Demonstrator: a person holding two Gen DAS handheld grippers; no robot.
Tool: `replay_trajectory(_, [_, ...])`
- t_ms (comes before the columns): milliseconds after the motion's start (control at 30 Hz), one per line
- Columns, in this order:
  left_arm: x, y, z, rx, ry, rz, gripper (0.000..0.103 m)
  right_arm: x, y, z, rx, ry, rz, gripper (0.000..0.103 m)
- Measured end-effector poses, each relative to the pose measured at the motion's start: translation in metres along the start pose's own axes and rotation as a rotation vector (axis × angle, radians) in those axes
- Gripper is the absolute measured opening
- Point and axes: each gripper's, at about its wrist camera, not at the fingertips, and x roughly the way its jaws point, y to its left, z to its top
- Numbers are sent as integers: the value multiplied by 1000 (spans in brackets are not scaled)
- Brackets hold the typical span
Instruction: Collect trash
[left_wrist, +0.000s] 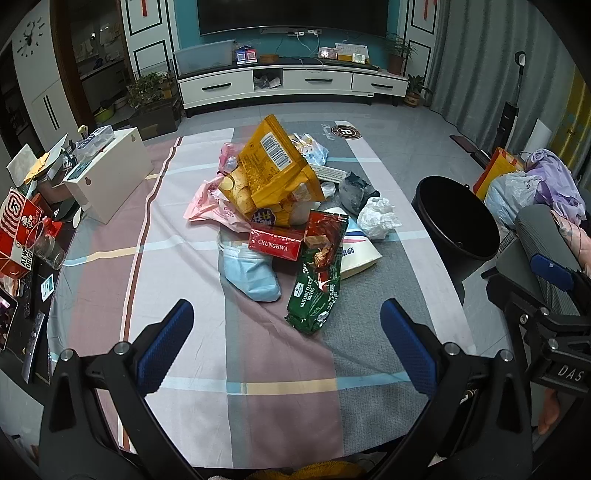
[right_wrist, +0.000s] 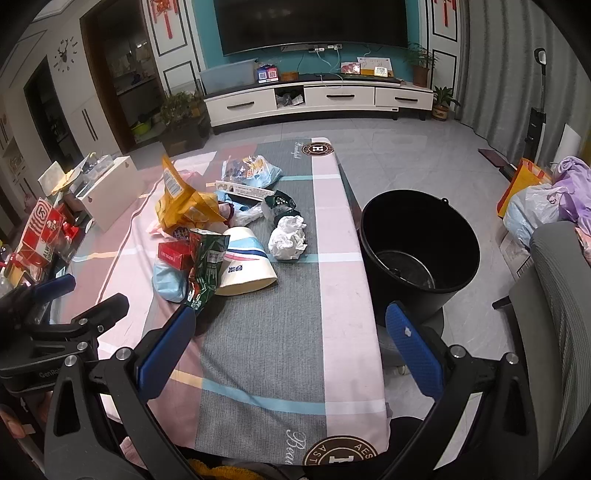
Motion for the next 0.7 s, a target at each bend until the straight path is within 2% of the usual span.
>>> replay_trajectory(433, [3, -1, 1, -1, 7, -19, 101, 1, -3, -2, 9, 1, -5, 101])
replay_trajectory(467, [6, 0, 0, -7, 10, -35, 101, 1, -3, -2, 11, 2, -7, 101])
replay_trajectory(600, [20, 13, -3, -60, 26, -192, 101, 12, -12, -6, 31, 19, -8, 101])
replay_trajectory(667, [33, 30, -10, -112, 33, -300, 101, 19, -16, -9, 39, 31, -7, 101])
replay_trajectory(700, [36, 32, -11, -125, 35, -319, 101, 26, -20, -12, 48, 44, -1, 101])
